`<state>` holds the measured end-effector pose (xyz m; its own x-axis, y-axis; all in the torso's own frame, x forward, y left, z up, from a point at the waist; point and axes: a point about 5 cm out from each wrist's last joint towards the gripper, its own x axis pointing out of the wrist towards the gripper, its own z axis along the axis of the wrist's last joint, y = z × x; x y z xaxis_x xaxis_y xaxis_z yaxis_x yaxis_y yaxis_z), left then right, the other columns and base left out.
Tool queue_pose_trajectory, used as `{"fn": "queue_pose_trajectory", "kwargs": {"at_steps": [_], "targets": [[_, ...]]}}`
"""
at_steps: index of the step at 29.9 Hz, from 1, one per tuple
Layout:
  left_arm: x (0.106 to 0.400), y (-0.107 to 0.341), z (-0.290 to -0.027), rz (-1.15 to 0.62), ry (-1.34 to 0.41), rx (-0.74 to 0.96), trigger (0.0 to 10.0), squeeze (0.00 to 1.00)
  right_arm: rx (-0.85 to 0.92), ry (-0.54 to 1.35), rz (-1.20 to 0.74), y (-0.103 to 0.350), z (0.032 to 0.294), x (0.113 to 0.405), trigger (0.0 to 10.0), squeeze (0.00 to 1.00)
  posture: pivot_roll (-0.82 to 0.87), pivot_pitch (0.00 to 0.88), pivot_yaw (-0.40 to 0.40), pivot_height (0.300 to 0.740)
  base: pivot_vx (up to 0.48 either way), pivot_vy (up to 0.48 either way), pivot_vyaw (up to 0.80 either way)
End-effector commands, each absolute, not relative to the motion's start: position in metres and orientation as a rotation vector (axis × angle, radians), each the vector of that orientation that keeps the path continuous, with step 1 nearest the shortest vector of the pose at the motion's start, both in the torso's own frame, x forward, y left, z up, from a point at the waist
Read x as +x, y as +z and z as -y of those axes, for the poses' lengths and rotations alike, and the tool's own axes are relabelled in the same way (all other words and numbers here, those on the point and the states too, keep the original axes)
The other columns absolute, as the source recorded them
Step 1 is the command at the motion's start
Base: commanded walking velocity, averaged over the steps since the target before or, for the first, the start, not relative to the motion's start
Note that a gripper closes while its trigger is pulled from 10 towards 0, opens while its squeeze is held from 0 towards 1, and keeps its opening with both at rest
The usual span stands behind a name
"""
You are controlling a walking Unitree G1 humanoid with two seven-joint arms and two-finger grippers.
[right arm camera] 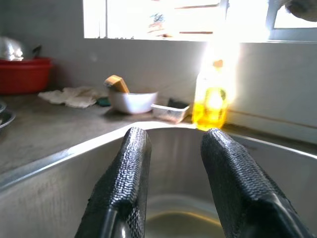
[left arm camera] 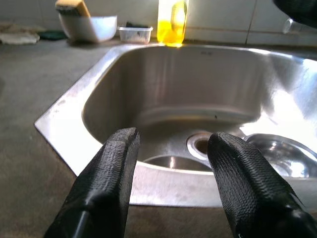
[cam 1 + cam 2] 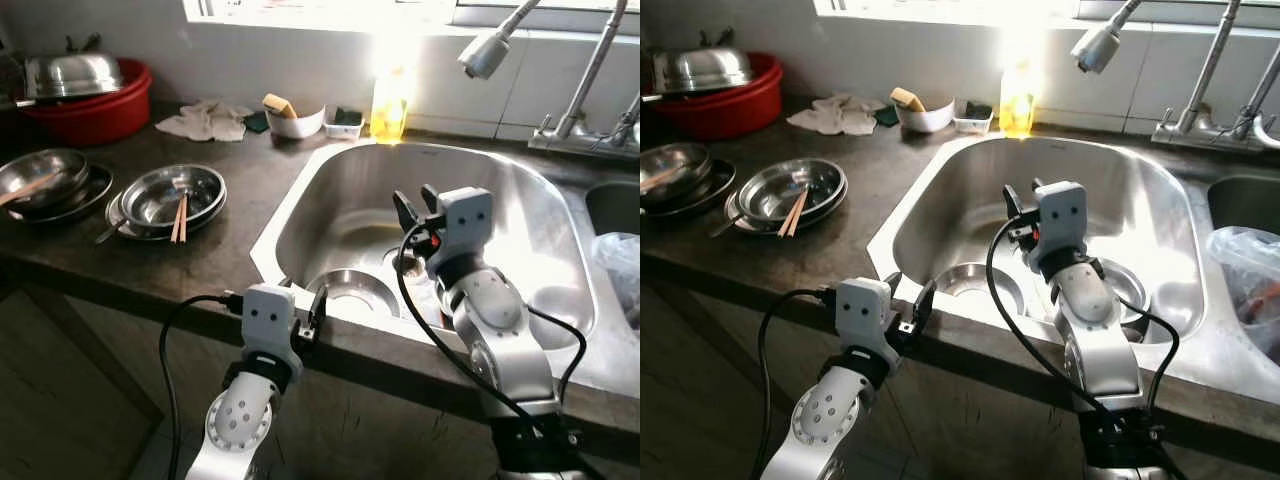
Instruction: Kitchen organization
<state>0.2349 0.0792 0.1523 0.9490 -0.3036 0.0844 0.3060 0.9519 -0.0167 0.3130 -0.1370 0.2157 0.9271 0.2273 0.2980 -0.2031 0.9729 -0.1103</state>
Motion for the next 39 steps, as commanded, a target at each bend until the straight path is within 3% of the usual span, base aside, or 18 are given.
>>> {"fn": "queue_pose_trajectory", "kwargs": {"at_steps": [1, 11, 26, 39], "targets": [[0.236, 0.152, -0.079, 0.088, -0.321, -0.022, 10.0, 0.0, -0.055, 0.192, 0.346, 0.22, 0.139, 0.304, 10.0, 0.0, 0.08, 0.004, 0.004, 0.74, 0.0, 0.0, 0.0], [0.236, 0.147, -0.084, 0.089, -0.319, 0.001, 10.0, 0.0, 0.001, 0.119, 0.298, 0.199, 0.138, 0.265, 10.0, 0.0, 0.06, 0.0, 0.021, 0.74, 0.0, 0.0, 0.0], [0.235, 0.144, -0.086, 0.081, -0.319, 0.008, 10.0, 0.0, 0.021, 0.104, 0.254, 0.193, 0.133, 0.262, 10.0, 0.0, 0.07, 0.0, 0.02, 0.74, 0.0, 0.0, 0.0], [0.234, 0.143, -0.085, 0.077, -0.321, 0.008, 10.0, 0.0, 0.015, 0.103, 0.251, 0.194, 0.134, 0.265, 10.0, 0.0, 0.07, 0.007, 0.025, 0.74, -0.155, 0.248, 0.8]]}}
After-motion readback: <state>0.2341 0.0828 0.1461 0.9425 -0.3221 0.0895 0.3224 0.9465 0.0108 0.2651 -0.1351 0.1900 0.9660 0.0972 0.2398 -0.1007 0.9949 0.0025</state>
